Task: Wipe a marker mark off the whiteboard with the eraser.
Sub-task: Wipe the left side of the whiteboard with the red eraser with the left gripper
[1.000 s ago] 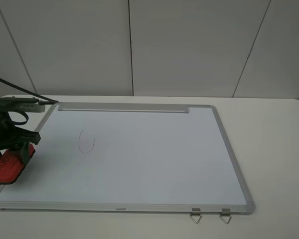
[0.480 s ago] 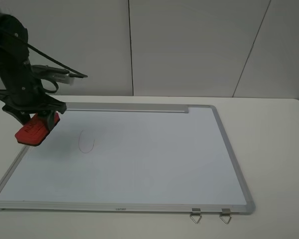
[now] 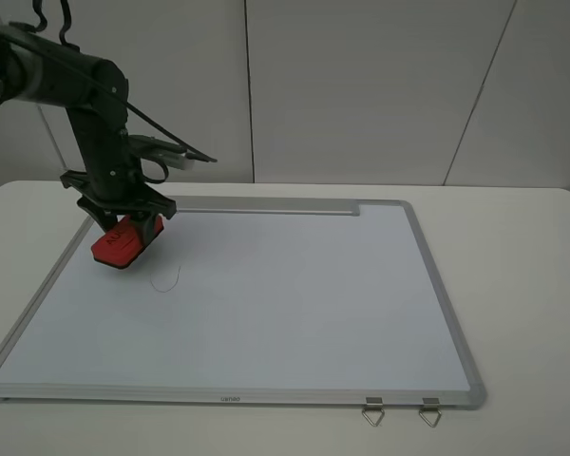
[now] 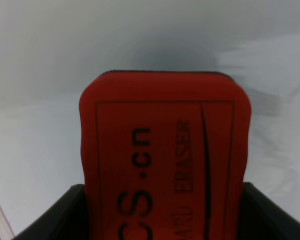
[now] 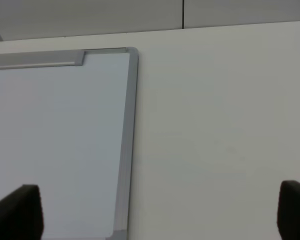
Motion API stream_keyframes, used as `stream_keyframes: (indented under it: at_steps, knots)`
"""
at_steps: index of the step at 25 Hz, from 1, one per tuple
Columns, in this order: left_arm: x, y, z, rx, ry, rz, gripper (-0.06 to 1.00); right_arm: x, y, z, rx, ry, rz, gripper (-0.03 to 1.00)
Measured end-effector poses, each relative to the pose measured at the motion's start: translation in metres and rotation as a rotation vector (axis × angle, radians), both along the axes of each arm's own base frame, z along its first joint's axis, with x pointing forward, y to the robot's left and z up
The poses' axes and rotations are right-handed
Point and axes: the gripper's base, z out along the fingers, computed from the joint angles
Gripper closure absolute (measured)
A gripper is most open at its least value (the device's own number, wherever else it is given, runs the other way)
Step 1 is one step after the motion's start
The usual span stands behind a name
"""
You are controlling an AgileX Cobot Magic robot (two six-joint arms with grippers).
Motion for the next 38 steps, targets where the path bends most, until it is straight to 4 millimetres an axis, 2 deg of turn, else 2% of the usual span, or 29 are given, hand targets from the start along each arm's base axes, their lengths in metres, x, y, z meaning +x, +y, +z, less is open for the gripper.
stream_keyframes:
  at_steps: [5, 11, 21, 28, 38]
  knots:
    - [0.011, -0.007, -0.018, -0.017, 0.012, -0.04, 0.4, 0.0, 0.0, 0.0, 0.0, 0.0, 0.0, 0.14]
    - [0.016, -0.01, -0.03, -0.021, 0.011, -0.105, 0.4, 0.0, 0.0, 0.0, 0.0, 0.0, 0.0, 0.14]
    - [0.019, -0.011, -0.036, -0.022, 0.016, -0.233, 0.4, 0.0, 0.0, 0.0, 0.0, 0.0, 0.0, 0.14]
    - [0.018, -0.014, -0.037, -0.043, 0.023, -0.252, 0.4, 0.0, 0.0, 0.0, 0.0, 0.0, 0.0, 0.14]
    - [0.003, -0.048, -0.038, -0.037, 0.058, -0.336, 0.4, 0.0, 0.0, 0.0, 0.0, 0.0, 0.0, 0.14]
